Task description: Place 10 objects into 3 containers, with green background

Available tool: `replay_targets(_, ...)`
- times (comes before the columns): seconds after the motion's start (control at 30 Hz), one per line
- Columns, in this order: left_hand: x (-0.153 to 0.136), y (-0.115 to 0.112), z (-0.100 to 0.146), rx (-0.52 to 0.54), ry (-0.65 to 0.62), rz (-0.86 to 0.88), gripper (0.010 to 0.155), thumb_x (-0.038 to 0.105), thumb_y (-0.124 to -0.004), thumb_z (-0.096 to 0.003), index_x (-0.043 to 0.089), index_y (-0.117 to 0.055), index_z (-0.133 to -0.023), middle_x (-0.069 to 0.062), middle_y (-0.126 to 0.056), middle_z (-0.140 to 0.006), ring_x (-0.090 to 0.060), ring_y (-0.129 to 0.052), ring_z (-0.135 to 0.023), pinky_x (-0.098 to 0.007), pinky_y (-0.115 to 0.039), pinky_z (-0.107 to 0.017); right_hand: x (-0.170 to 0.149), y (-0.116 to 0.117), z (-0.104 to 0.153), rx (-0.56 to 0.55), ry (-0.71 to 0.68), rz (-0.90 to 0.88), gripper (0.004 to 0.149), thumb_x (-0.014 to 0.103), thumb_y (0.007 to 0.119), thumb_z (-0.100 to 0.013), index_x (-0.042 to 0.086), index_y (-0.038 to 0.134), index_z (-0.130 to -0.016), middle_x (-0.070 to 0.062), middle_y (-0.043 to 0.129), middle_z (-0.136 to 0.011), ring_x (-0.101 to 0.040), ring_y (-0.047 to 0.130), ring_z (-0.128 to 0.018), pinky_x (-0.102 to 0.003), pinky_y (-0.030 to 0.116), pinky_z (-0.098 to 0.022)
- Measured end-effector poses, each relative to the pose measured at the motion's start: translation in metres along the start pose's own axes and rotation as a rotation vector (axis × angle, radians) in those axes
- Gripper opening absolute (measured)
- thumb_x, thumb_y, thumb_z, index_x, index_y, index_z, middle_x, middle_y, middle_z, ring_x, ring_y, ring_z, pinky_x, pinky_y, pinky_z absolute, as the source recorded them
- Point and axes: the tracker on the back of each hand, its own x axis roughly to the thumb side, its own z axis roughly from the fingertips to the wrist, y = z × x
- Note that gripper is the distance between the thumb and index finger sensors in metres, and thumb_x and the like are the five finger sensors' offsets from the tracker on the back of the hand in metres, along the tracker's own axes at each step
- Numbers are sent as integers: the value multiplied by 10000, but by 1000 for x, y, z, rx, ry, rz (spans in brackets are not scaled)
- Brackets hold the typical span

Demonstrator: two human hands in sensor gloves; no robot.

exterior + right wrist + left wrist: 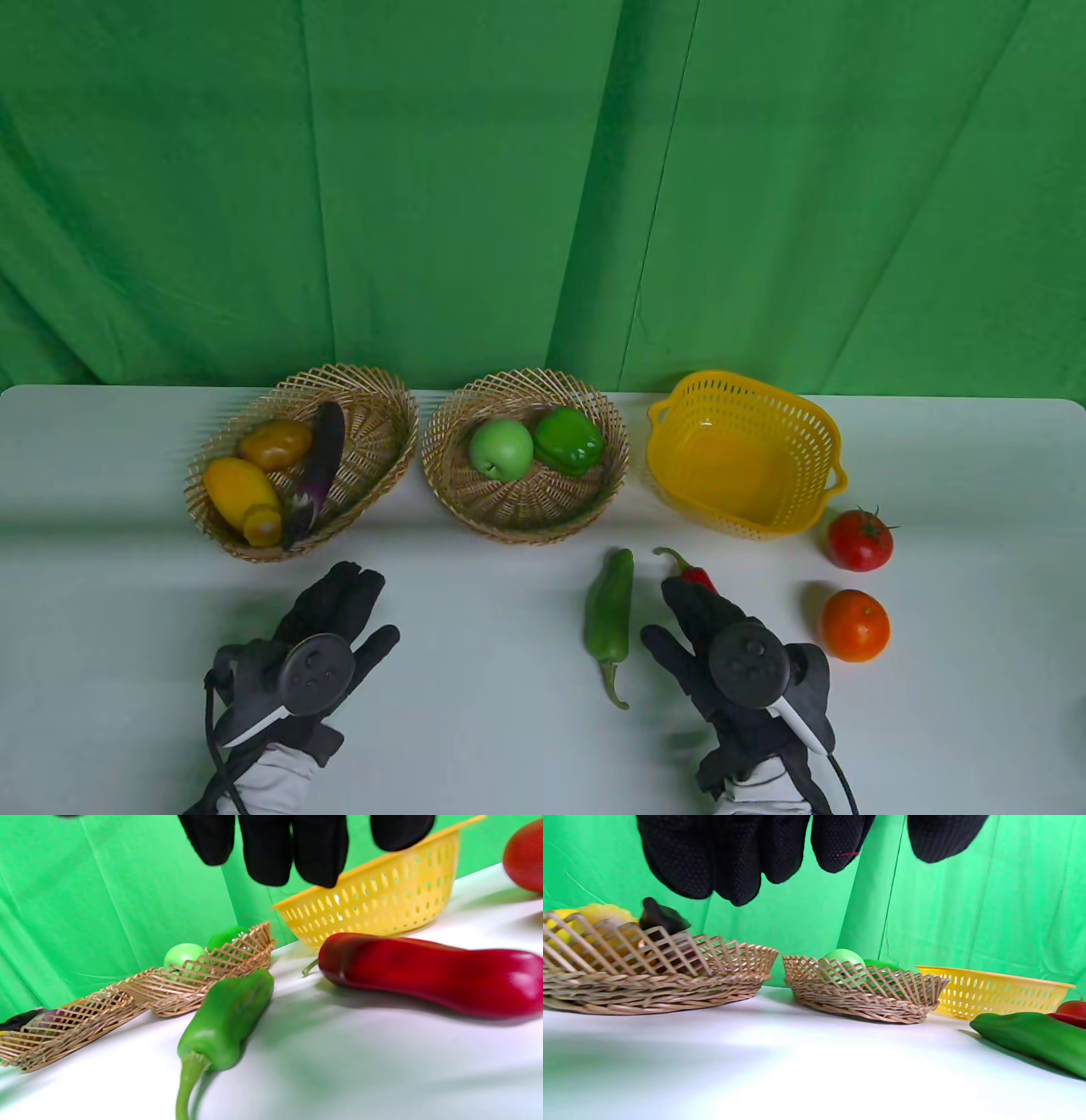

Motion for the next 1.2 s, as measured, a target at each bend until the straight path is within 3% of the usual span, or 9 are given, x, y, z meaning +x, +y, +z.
replay_targets(0.43, -13, -3, 7, 6, 32, 24, 700, 598, -619, -552, 240, -540, -1148, -185, -618, -1164, -422, -785, -999, -563, -736, -641, 15, 16, -2, 31, -41, 15, 774, 692, 506, -533, 246, 474, -1165, -164, 590, -1198, -473, 611, -1052, -722, 463, -749)
replay_targets(0.67, -13, 1, 8, 23, 25, 49, 701, 599, -618, -551, 240, -540, -1148, -184, -623, -1163, -419, -788, -998, -560, -738, -640, 26, 27, -7, 38, -31, 14, 795, 682, 500, -544, 234, 369, -1187, -206, 524, -1209, -496, 632, -1018, -644, 563, -738)
replay_targets(0.9, -12, 5, 9, 49, 6, 77, 699, 600, -618, -552, 242, -543, -1147, -182, -622, -1163, -419, -789, -998, -560, -738, -641, 37, 48, -25, 89, 39, -45, 767, 654, 511, -560, 260, 320, -1190, -251, 455, -1212, -503, 660, -987, -598, 612, -724)
replay_targets(1.2, -14, 12, 12, 73, 1, 120, 696, 600, -616, -553, 242, -550, -1146, -183, -626, -1163, -420, -789, -998, -560, -738, -641, 44, 79, -53, 201, 187, 105, 713, 568, 592, -580, 305, 304, -1177, -302, 310, -1207, -540, 591, -1002, -616, 571, -739)
